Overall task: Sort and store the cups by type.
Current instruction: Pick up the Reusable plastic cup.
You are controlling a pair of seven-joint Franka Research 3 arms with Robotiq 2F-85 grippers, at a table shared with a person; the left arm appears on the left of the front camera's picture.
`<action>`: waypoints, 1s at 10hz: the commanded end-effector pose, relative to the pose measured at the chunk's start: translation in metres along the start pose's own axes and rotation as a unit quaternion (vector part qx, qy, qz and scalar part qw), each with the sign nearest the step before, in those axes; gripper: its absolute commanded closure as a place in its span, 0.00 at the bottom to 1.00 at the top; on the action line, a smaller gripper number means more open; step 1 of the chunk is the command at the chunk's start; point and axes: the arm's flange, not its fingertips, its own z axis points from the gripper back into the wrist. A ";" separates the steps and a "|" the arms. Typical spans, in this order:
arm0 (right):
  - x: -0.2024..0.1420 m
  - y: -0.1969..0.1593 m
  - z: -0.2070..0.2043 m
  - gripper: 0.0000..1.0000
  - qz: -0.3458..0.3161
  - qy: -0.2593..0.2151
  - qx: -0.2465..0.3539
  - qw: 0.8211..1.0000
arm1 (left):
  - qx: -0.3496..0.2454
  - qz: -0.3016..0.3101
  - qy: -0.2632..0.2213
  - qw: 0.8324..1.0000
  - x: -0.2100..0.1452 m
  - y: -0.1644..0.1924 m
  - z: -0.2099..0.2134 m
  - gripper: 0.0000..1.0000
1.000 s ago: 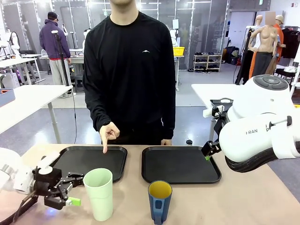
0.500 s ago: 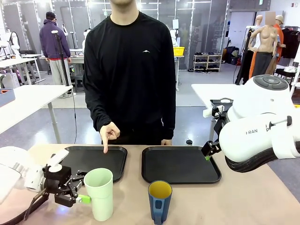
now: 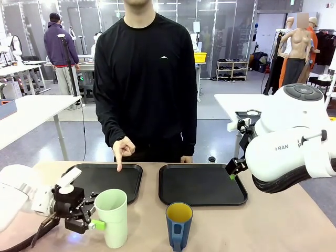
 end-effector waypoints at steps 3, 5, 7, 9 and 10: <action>0.000 -0.001 -0.001 0.00 -0.001 0.000 0.001 1.000 | -0.010 -0.022 -0.019 1.000 -0.062 -0.013 -0.024 0.00; 0.000 -0.001 -0.001 0.00 -0.001 0.000 0.001 1.000 | -0.018 -0.024 -0.026 0.999 -0.064 -0.013 -0.024 0.00; 0.000 -0.001 -0.001 0.00 -0.001 0.000 0.001 1.000 | -0.032 -0.023 -0.023 0.999 -0.066 -0.013 -0.030 0.00; 0.000 -0.001 -0.001 0.00 -0.001 0.000 0.001 1.000 | -0.035 -0.023 -0.024 0.999 -0.069 -0.013 -0.032 0.00; 0.000 -0.001 -0.001 0.00 -0.001 0.000 0.001 1.000 | -0.040 -0.023 -0.022 0.999 -0.071 -0.014 -0.032 0.02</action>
